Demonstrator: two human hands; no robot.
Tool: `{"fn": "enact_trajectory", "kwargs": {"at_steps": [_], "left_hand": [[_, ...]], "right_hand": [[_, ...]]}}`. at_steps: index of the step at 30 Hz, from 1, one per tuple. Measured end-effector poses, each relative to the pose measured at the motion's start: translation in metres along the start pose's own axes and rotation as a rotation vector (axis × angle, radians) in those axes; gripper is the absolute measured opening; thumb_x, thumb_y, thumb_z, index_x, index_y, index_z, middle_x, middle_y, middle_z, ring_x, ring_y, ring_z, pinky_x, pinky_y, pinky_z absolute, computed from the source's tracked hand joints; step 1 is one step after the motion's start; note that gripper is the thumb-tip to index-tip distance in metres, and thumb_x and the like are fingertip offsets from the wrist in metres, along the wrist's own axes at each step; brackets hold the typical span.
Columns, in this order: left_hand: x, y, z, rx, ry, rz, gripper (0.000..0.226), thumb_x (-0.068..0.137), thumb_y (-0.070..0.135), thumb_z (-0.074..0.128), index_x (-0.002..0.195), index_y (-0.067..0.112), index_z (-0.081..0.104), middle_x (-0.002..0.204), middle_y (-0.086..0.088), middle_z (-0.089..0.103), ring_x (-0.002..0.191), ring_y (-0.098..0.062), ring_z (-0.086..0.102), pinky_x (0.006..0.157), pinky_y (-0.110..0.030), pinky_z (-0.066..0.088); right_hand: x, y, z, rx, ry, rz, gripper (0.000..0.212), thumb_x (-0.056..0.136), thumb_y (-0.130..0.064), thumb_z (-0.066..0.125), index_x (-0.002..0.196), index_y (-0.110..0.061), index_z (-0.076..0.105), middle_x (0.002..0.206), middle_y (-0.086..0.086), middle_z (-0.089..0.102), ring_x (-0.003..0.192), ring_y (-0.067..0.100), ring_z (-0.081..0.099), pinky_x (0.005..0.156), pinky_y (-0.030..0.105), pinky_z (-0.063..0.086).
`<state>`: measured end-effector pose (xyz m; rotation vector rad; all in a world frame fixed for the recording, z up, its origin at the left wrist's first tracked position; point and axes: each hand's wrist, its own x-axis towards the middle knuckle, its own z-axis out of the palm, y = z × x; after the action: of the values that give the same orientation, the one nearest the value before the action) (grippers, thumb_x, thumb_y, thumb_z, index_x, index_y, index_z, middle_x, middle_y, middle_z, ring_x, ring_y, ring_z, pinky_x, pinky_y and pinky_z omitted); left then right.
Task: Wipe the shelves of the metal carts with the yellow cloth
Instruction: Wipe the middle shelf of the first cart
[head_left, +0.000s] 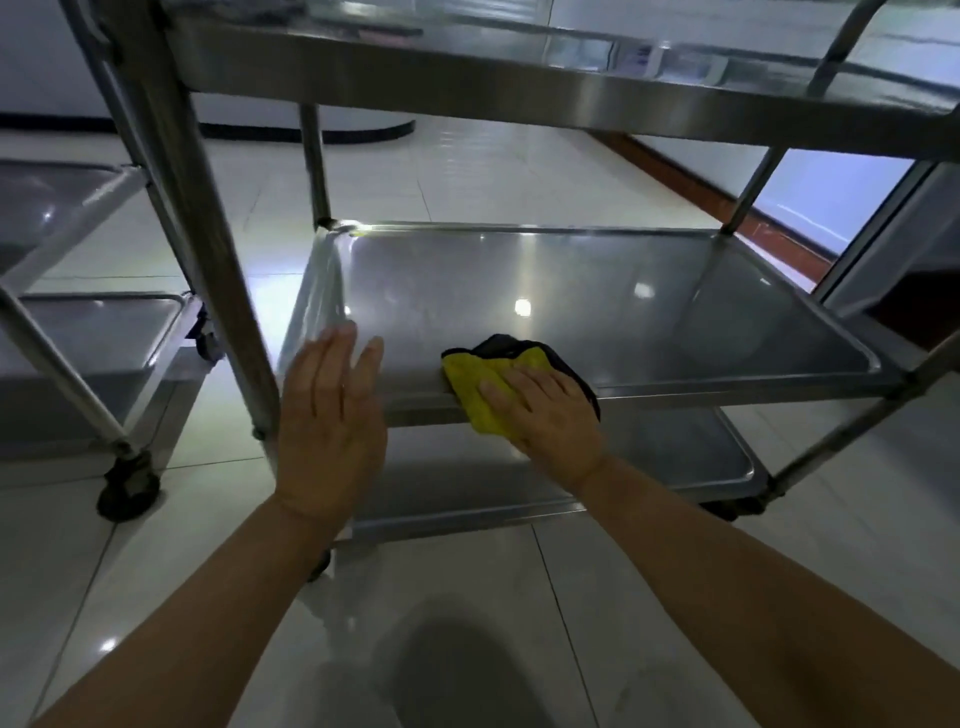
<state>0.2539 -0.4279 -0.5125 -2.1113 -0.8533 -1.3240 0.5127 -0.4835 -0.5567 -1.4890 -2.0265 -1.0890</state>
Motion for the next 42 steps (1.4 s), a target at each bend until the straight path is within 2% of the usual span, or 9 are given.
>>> {"fn": "enact_trajectory", "kwargs": {"at_steps": [9,13,17,25,30,34,36,38,42], "left_hand": [[0.031,0.157,0.069,-0.095,-0.404,0.111,0.072,0.074,0.018,0.061,0.138,0.002,0.035,0.144,-0.020,0.041,0.132,-0.033,0.033,0.113,-0.042,0.020],[0.048,0.217,0.105,-0.084,-0.533,0.174,0.078,0.075,0.020,0.068,0.141,0.001,0.032,0.145,-0.020,0.040,0.133,-0.036,0.037,0.111,-0.049,0.027],[0.057,0.263,0.129,-0.068,-0.612,0.207,0.074,0.078,0.028,0.055,0.142,0.002,0.030,0.144,-0.021,0.041,0.134,-0.036,0.035,0.114,-0.046,0.019],[0.062,0.294,0.159,-0.070,-0.710,0.212,0.061,0.083,0.025,0.053,0.136,-0.002,0.045,0.136,-0.023,0.050,0.128,-0.037,0.047,0.103,-0.058,0.036],[0.062,0.291,0.166,-0.131,-0.733,0.203,0.064,0.078,0.016,0.057,0.138,-0.001,0.043,0.139,-0.021,0.048,0.126,-0.036,0.048,0.102,-0.060,0.030],[0.068,0.286,0.166,-0.169,-0.827,0.214,0.069,0.075,0.019,0.053,0.140,-0.001,0.040,0.142,-0.021,0.044,0.126,-0.037,0.046,0.104,-0.063,0.024],[0.072,0.285,0.166,-0.200,-0.890,0.217,0.072,0.075,0.025,0.051,0.141,-0.001,0.039,0.144,-0.019,0.042,0.129,-0.036,0.043,0.107,-0.062,0.022],[0.076,0.284,0.163,-0.241,-0.938,0.211,0.079,0.073,0.029,0.061,0.142,-0.001,0.037,0.147,-0.018,0.038,0.134,-0.033,0.036,0.110,-0.059,0.020],[0.103,0.288,0.135,-0.315,-1.095,0.151,0.109,0.056,0.036,0.083,0.143,-0.003,0.031,0.150,-0.018,0.034,0.140,-0.030,0.028,0.114,-0.048,0.008]], "right_hand": [[-0.100,0.148,-0.018,-0.061,0.053,0.073,0.053,0.082,-0.026,0.066,0.131,-0.020,0.047,0.124,0.005,0.047,0.111,0.027,0.049,0.098,0.041,0.036],[-0.138,0.206,-0.029,-0.026,0.021,0.146,0.056,0.081,-0.030,0.068,0.132,-0.020,0.046,0.119,0.008,0.061,0.110,0.027,0.050,0.098,0.042,0.037],[-0.170,0.250,-0.042,-0.006,0.015,0.221,0.052,0.080,-0.031,0.066,0.128,-0.020,0.050,0.111,0.011,0.067,0.108,0.027,0.050,0.098,0.042,0.036],[-0.221,0.314,-0.054,-0.037,-0.076,0.299,0.058,0.081,-0.037,0.067,0.132,-0.017,0.048,0.120,0.013,0.061,0.114,0.032,0.049,0.101,0.046,0.034],[-0.237,0.341,-0.077,-0.038,-0.248,0.494,0.058,0.086,-0.043,0.058,0.135,-0.016,0.044,0.125,0.018,0.055,0.119,0.035,0.043,0.105,0.049,0.032],[-0.227,0.358,-0.098,-0.022,-0.395,0.567,0.055,0.079,-0.006,0.067,0.130,-0.009,0.046,0.120,0.027,0.059,0.115,0.043,0.045,0.094,0.060,0.044],[-0.218,0.361,-0.111,0.029,-0.458,0.711,0.052,0.083,0.005,0.063,0.132,-0.008,0.052,0.129,0.024,0.055,0.120,0.044,0.048,0.106,0.040,0.038],[-0.205,0.354,-0.129,0.114,-0.501,0.940,0.039,0.097,-0.008,0.045,0.135,-0.012,0.052,0.134,0.011,0.051,0.126,0.027,0.043,0.099,0.007,0.026],[-0.182,0.325,-0.173,0.117,-0.526,1.272,0.044,0.095,-0.006,0.044,0.137,-0.021,0.050,0.121,0.004,0.052,0.102,0.017,0.050,0.080,0.018,0.038]]}}
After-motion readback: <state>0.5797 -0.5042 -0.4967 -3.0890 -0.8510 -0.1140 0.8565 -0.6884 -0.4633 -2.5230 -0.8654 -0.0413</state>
